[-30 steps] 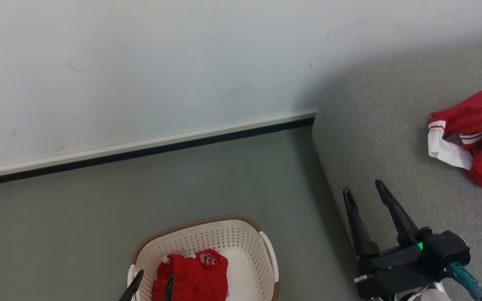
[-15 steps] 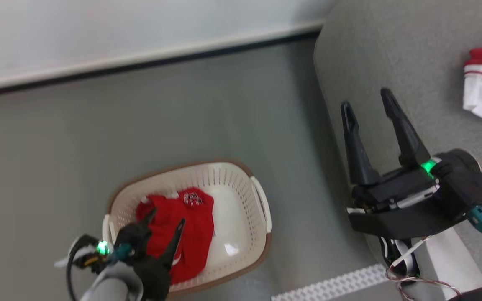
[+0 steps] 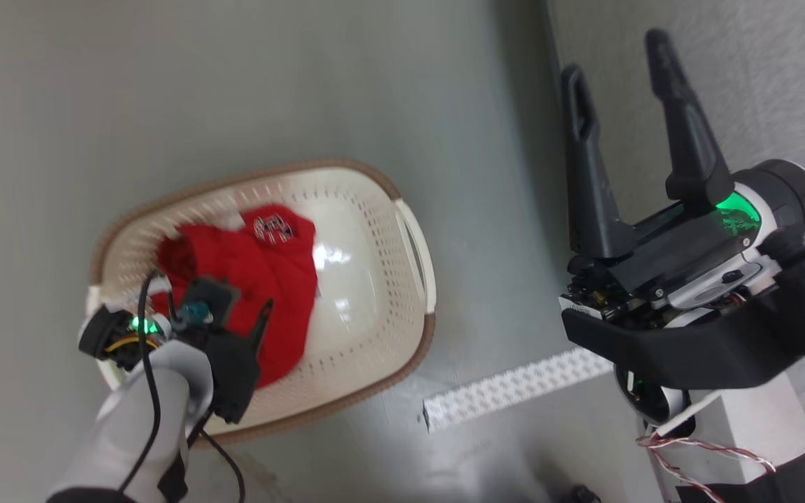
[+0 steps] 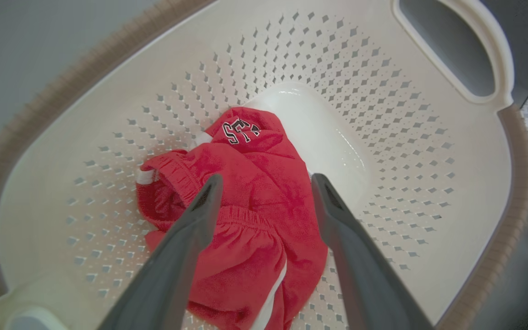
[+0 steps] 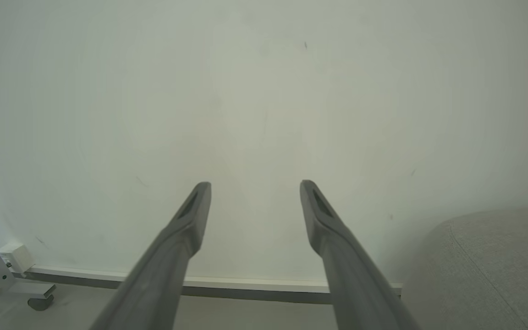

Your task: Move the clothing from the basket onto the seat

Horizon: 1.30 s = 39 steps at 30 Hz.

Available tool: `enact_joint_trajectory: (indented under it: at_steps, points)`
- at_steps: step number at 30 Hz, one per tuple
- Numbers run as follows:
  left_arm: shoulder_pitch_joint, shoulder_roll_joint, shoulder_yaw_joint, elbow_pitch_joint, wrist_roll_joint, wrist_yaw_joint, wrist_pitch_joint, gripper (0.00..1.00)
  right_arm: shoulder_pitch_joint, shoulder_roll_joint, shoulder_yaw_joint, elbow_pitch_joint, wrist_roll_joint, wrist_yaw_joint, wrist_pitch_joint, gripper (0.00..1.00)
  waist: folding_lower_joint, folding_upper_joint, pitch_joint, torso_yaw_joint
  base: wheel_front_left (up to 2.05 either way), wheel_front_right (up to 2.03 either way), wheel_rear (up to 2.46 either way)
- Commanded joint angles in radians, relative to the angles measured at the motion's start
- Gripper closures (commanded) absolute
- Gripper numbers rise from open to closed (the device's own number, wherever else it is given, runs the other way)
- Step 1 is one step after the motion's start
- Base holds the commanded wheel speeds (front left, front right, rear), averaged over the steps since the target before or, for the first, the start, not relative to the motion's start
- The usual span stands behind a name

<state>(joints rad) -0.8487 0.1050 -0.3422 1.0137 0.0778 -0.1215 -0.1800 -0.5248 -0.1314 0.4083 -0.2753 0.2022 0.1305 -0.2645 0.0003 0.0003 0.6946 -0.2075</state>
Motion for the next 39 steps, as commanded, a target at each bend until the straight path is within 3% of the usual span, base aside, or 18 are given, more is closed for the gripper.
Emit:
enact_joint_trajectory:
  at_steps: [1,21,26,38,39]
  points:
    - [-0.023,0.006,0.000,0.021,-0.003,0.002,0.007,0.00,-0.017,0.013,0.003,-0.014,0.010,0.000,-0.002,0.00,-0.0003,-0.0003,0.138,-0.048,0.00,0.00,0.00]
    - [-0.222,0.043,-0.077,0.225,0.053,0.076,-0.015,0.00,-0.086,0.057,0.060,-0.053,0.019,0.000,-0.002,0.00,-0.0003,-0.0003,0.327,-0.124,0.00,0.00,0.00]
    - [-0.238,0.038,-0.095,0.242,0.057,0.081,-0.018,0.00,-0.076,0.063,0.054,-0.053,0.020,0.000,-0.002,0.00,-0.0003,-0.0003,0.337,-0.128,0.00,0.00,0.00]
    - [-0.258,0.022,-0.147,0.266,0.081,0.141,0.018,0.00,-0.052,0.057,0.048,-0.055,0.009,0.000,-0.002,0.00,-0.0003,-0.0003,0.347,-0.122,0.00,0.00,0.00]
    - [-0.259,0.022,-0.152,0.266,0.084,0.146,0.016,0.15,-0.049,0.057,0.047,-0.055,0.008,0.000,-0.002,0.00,-0.0003,-0.0003,0.347,-0.122,0.00,0.00,0.00]
